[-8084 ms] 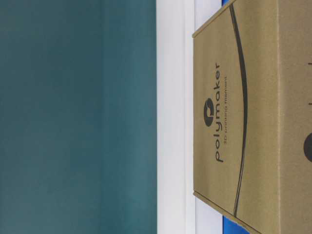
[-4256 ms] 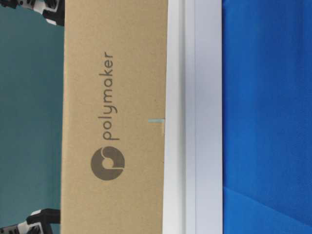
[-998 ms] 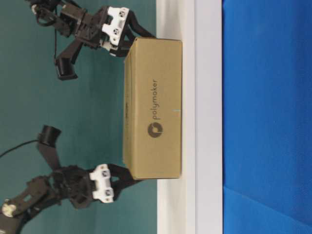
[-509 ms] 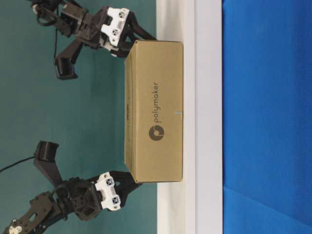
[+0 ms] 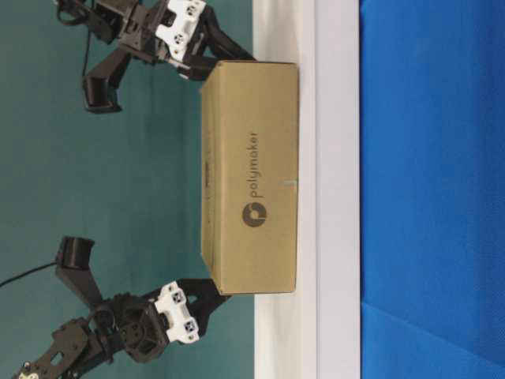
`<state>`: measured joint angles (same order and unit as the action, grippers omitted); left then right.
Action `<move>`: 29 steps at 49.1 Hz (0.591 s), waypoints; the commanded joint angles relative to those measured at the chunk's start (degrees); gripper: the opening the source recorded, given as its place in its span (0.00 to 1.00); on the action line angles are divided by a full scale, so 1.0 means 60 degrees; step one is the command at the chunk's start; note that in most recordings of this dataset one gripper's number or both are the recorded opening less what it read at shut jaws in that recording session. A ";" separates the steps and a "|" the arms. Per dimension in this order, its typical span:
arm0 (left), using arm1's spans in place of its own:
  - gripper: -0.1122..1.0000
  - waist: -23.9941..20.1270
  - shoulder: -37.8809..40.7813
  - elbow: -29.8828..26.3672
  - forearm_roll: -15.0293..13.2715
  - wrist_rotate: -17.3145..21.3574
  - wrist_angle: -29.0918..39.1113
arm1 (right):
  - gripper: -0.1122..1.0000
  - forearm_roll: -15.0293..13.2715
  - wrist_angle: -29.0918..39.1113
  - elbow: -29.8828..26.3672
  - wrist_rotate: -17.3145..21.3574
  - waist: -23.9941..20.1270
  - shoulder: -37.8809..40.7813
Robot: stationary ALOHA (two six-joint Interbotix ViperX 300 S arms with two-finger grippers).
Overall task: Place the cardboard box on the stand after clamping it between your arms.
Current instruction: 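Release the box and pull both grippers outward away from it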
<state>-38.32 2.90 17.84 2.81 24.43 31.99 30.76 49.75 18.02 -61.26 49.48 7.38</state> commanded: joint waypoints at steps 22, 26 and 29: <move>0.86 -0.0410 -0.2446 0.1626 0.0015 0.0059 0.0454 | 0.98 -0.0059 0.0322 0.0981 0.0015 0.0747 -0.1655; 0.86 -0.0293 -0.3003 0.1978 0.0015 -0.0029 0.0293 | 0.98 0.0000 0.0322 0.1348 0.0176 0.0718 -0.2314; 0.86 -0.0132 -0.3413 0.2227 0.0015 -0.0161 0.0103 | 0.98 0.0073 0.0293 0.1567 0.0293 0.0645 -0.2798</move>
<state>-40.34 -13.80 30.32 2.90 23.99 34.01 30.50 51.68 26.72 -60.47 53.44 -4.57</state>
